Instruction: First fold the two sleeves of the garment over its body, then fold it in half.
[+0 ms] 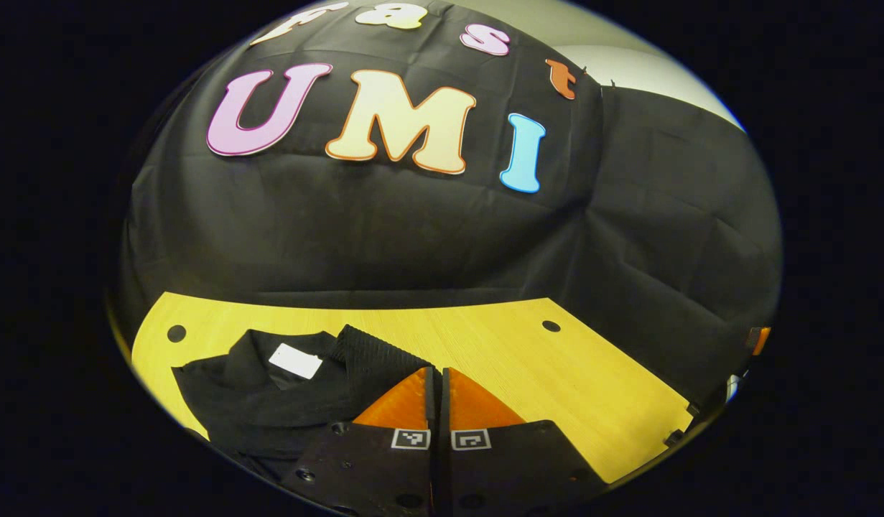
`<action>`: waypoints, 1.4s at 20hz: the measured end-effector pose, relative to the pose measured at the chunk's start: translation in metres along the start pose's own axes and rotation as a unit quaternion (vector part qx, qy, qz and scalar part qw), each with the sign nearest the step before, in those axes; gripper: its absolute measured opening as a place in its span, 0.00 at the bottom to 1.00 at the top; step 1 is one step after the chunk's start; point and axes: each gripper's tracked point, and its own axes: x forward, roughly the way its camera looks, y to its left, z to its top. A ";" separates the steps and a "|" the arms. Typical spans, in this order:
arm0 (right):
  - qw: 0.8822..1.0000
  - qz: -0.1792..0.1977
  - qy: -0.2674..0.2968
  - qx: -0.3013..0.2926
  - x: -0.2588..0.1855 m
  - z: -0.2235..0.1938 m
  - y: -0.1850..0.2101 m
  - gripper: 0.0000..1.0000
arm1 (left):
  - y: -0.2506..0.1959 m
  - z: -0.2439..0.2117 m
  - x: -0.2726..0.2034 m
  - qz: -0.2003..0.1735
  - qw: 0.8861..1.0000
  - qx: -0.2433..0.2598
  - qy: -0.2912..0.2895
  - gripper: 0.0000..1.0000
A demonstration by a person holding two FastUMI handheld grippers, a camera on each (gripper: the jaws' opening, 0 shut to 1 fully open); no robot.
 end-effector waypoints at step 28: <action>0.997 0.045 0.062 -0.010 0.002 -0.076 0.002 0.98 | 0.006 -0.055 0.004 0.048 0.996 0.039 0.067 0.95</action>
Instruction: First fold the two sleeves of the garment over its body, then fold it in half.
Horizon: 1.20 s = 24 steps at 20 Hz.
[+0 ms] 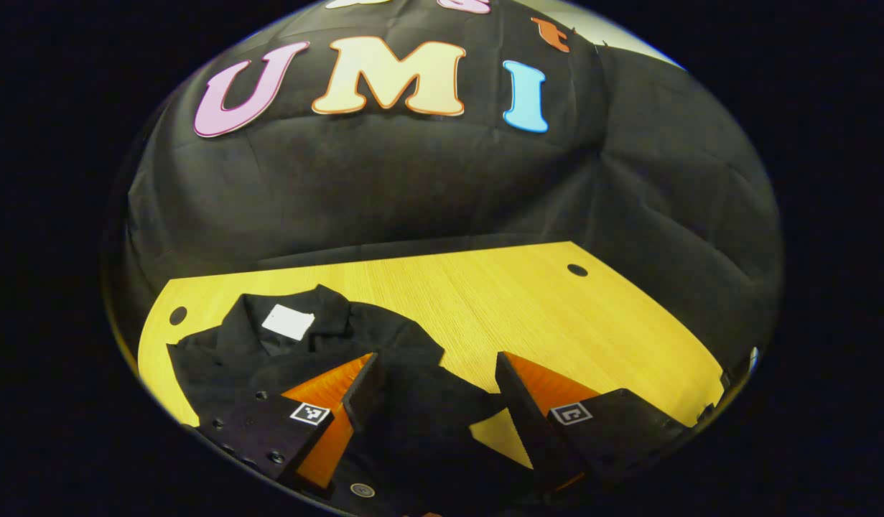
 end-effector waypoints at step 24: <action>0.988 0.086 0.122 -0.041 0.012 -0.176 0.055 0.98 | 0.147 -0.170 -0.265 0.144 0.987 -0.067 0.036 0.95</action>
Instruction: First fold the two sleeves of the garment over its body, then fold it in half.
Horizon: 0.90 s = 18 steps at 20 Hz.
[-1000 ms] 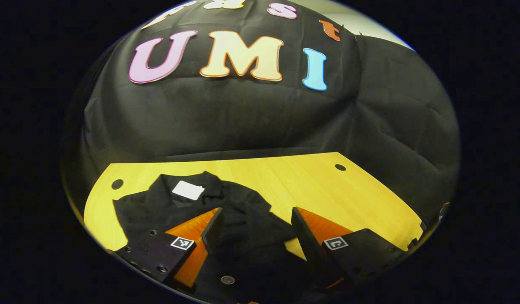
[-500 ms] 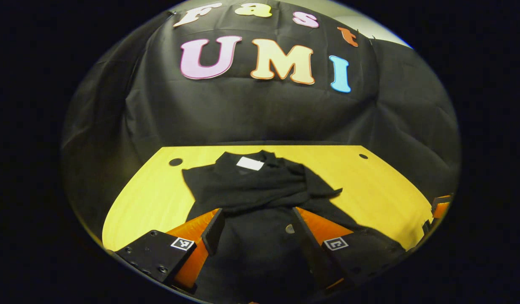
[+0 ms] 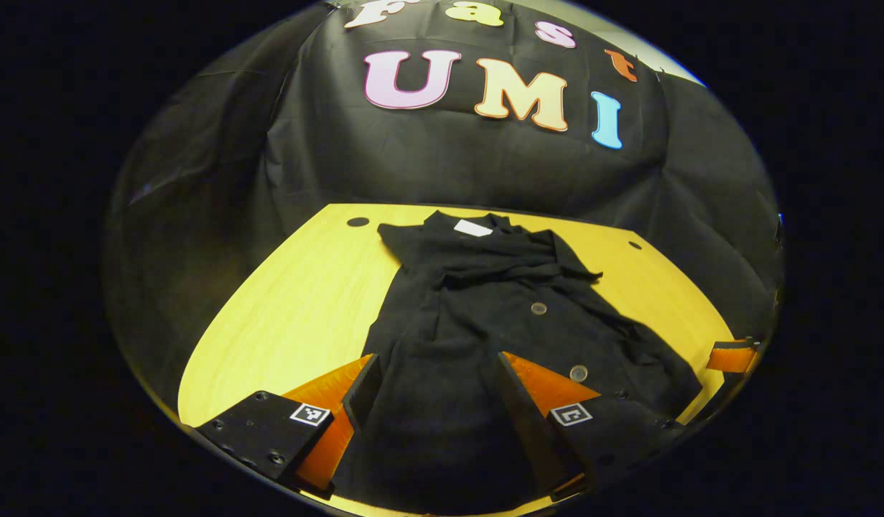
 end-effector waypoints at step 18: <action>0.994 -0.048 0.079 -0.056 0.024 -0.074 -0.028 0.98 | 0.015 -0.109 -0.084 0.009 0.994 -0.002 0.110 0.95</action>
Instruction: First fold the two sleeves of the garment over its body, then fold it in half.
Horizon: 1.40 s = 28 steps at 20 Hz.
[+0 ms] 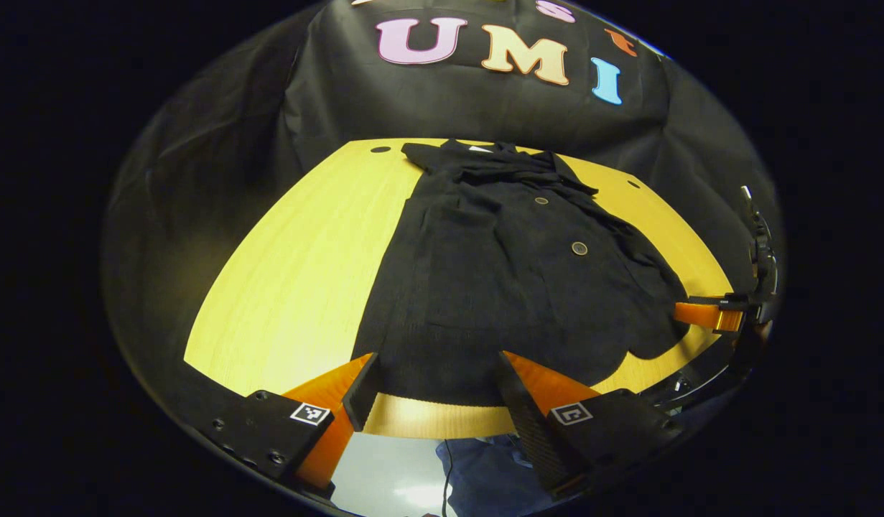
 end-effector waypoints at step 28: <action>0.999 -0.008 -0.006 -0.038 0.006 -0.006 0.029 0.25 | -0.005 -0.012 0.023 -0.007 1.000 -0.018 0.006 0.03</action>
